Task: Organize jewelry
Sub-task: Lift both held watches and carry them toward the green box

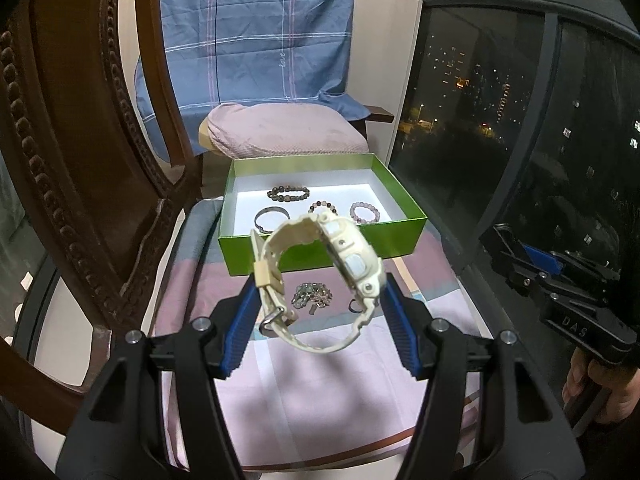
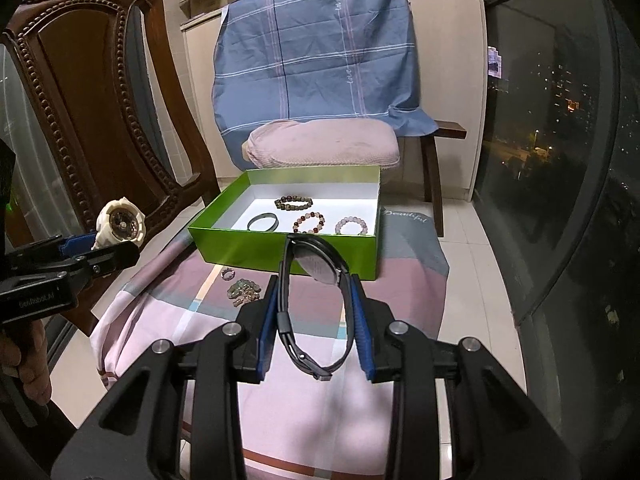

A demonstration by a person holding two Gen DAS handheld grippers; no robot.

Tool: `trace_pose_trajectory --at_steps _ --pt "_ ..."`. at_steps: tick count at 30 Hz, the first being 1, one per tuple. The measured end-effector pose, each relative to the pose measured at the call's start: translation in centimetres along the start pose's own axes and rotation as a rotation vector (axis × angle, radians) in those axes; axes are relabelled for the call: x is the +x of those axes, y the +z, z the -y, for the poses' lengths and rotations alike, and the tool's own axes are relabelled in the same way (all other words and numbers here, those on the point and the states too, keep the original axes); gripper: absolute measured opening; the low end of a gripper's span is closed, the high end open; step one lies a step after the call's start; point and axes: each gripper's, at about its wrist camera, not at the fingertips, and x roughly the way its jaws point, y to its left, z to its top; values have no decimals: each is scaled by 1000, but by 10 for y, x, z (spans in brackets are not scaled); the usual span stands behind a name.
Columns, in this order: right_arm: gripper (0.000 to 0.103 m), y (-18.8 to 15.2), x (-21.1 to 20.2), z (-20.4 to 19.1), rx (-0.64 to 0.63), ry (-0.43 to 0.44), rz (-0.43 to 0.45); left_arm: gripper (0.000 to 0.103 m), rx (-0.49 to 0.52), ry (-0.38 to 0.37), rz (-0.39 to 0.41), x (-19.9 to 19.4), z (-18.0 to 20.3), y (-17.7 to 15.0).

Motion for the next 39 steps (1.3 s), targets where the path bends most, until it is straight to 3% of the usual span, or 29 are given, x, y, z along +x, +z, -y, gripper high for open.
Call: trace_pose_trajectory --at_steps 32,35,39 --pt "34 -2 21 -11 -4 8 -40 60 -25 -3 -34 13 2 0" --pt "34 12 36 -12 -6 9 -43 60 -23 -3 -34 15 3 1" --pt "34 60 77 -8 -22 -18 -22 60 -35 -21 -45 18 3 2"
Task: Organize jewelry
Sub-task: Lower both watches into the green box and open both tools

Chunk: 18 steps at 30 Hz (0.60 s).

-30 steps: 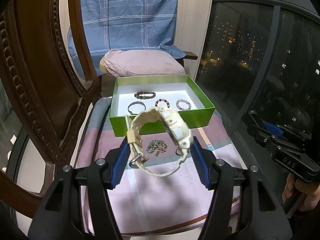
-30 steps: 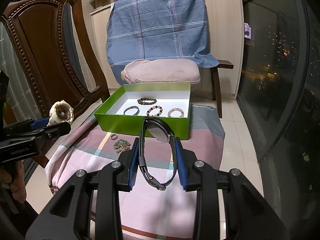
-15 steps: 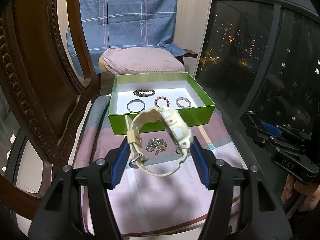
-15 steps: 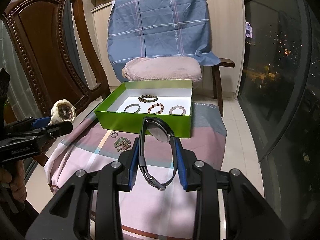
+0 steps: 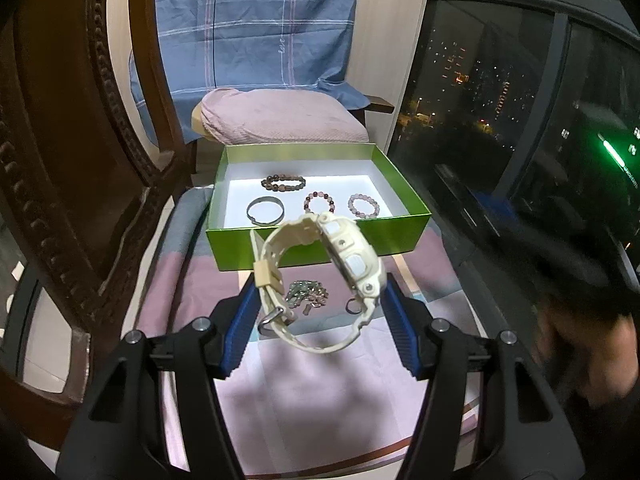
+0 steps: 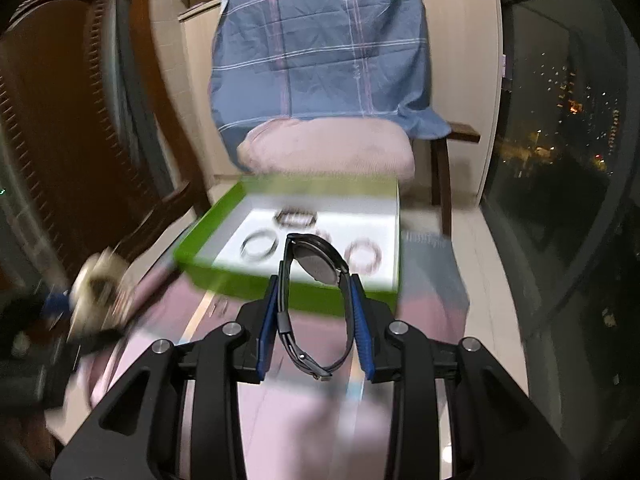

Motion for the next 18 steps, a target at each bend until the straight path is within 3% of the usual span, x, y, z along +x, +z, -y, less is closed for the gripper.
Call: trace_pose_trajectory --at_steps 4,6,9,10,12,15,18 --pt "38 52 55 11 45 -35 12 60 -4 -4 -8 2 -1 1" --pt "67 71 73 15 51 -44 43 60 -9 -5 -8 2 -3 2" --pt "69 79 62 21 63 -105 92 60 -22 0 -12 4 -9 4" --pt "70 75 44 24 99 -72 119 60 -25 -1 -16 4 -11 3" --pt "83 56 7 28 133 -22 172 60 -30 -3 -19 4 -13 4" --pt "93 9 -48 32 149 -35 241 60 -34 -7 -22 5 -13 4" --pt "94 -33 -76 43 259 -26 213 60 -33 -6 -30 6 -11 3"
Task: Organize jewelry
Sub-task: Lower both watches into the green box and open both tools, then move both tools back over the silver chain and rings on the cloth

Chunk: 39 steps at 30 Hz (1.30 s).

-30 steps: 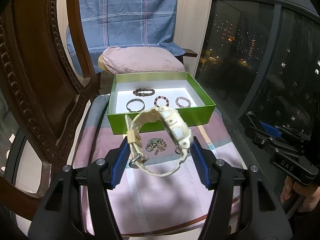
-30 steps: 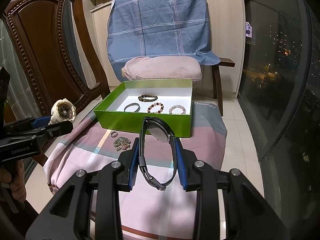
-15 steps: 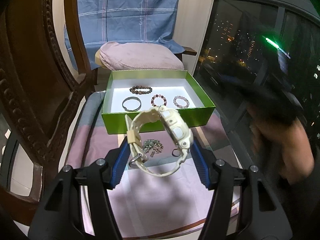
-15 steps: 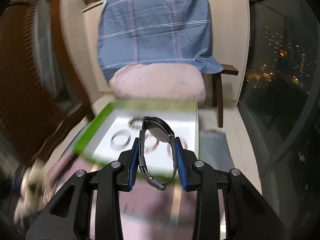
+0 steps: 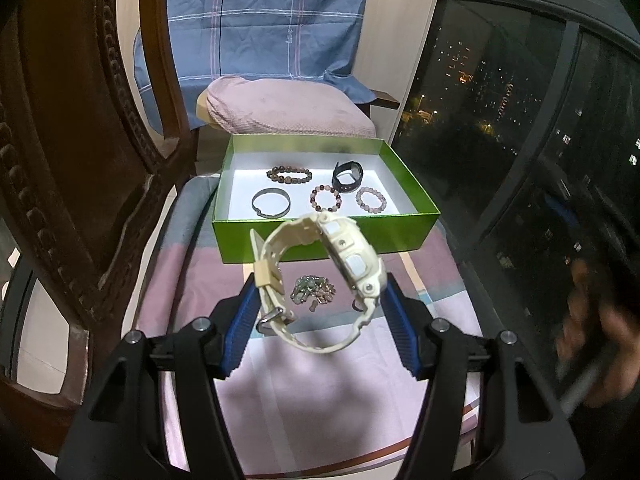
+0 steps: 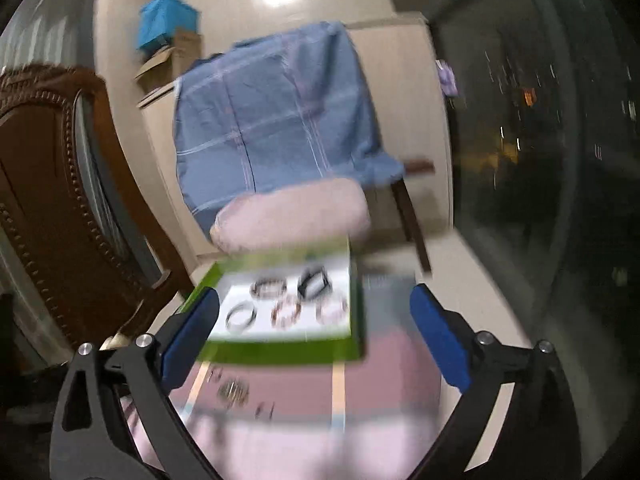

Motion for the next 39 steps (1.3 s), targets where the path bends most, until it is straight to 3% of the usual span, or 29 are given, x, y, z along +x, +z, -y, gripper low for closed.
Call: trace_pose_trajectory --at_steps 2,6,9,16,19,20,21,23,29,32,36,39 --pt "94 -13 -6 9 48 -4 -42 60 9 4 -5 3 3 -1" --pt "94 -22 0 1 -64 -51 -59 60 3 11 -20 12 4 0" --pt "94 -20 5 7 -45 -43 -71 60 -4 28 -27 22 5 9" --pt "94 -7 9 34 58 1 -75 61 -2 79 2 58 11 86" --pt "94 -5 10 40 86 7 -86 72 2 52 -46 92 10 119" --pt "94 -5 10 43 95 11 -89 82 9 65 -73 103 8 123" --pt "94 -4 10 44 100 12 -92 84 8 104 -92 109 5 124" --pt "94 -3 9 47 106 10 -90 84 5 150 -94 103 -2 119" --pt "94 -1 4 46 97 13 -71 94 2 123 45 21 -17 82" --pt "94 -2 4 42 82 12 -69 97 -46 104 113 -20 -26 50" --pt "94 -4 1 25 19 -3 -60 98 -56 132 129 -25 -26 18" --pt "94 -7 -6 9 -50 -13 -40 98 16 167 96 -11 -20 5"
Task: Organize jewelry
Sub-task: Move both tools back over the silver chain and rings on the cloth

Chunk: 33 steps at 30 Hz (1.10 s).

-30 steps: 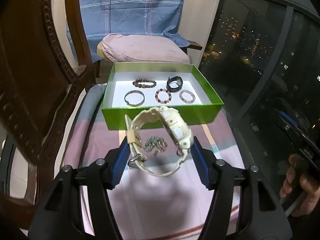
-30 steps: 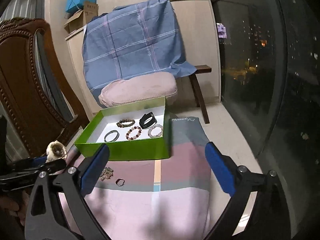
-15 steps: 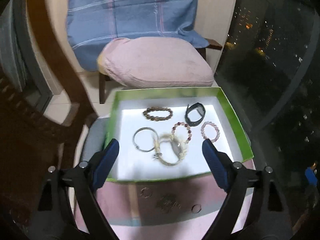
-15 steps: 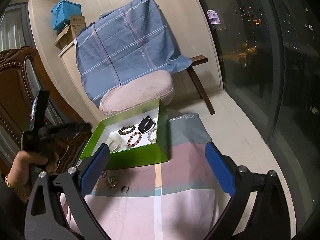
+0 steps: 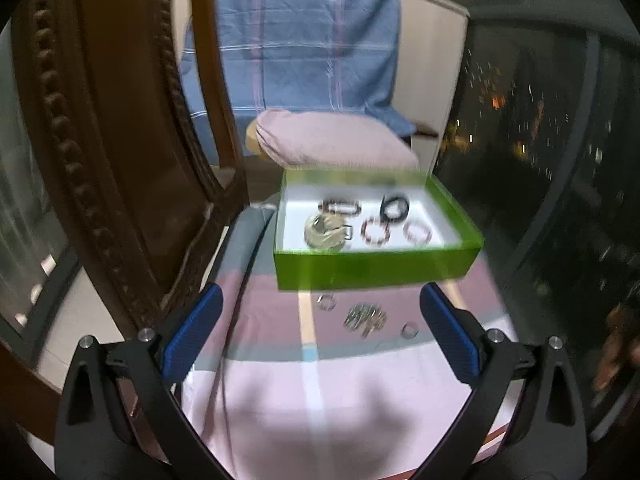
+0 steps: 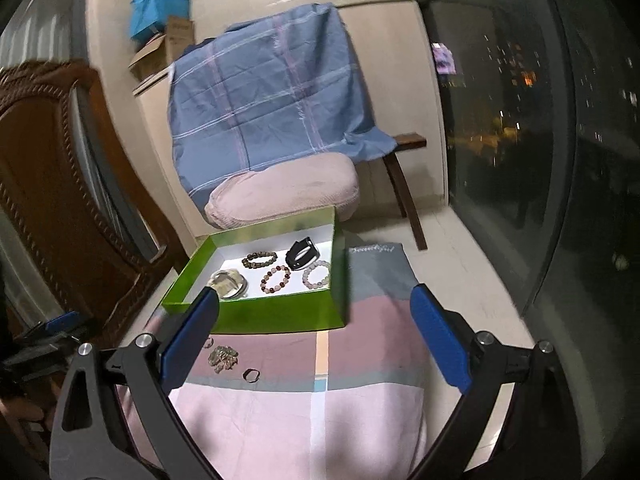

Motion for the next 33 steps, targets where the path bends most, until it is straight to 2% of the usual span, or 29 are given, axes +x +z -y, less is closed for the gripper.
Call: trace_pose_trajectory --at_steps 4,11,25,28,33 --pt "94 -6 3 -12 -52 -8 -10 98 19 -14 -42 11 -3 -8" --pt "94 -8 13 -16 -53 -3 -37 98 13 -46 -43 9 -3 -9" --pt "94 -7 13 -11 -39 0 -42 96 50 -57 -95 37 18 -22" --pt "94 -8 13 -11 -41 4 -48 91 66 -65 -127 54 27 -28" --pt "94 -10 18 -9 -42 9 -74 72 70 -94 -189 86 43 -36"
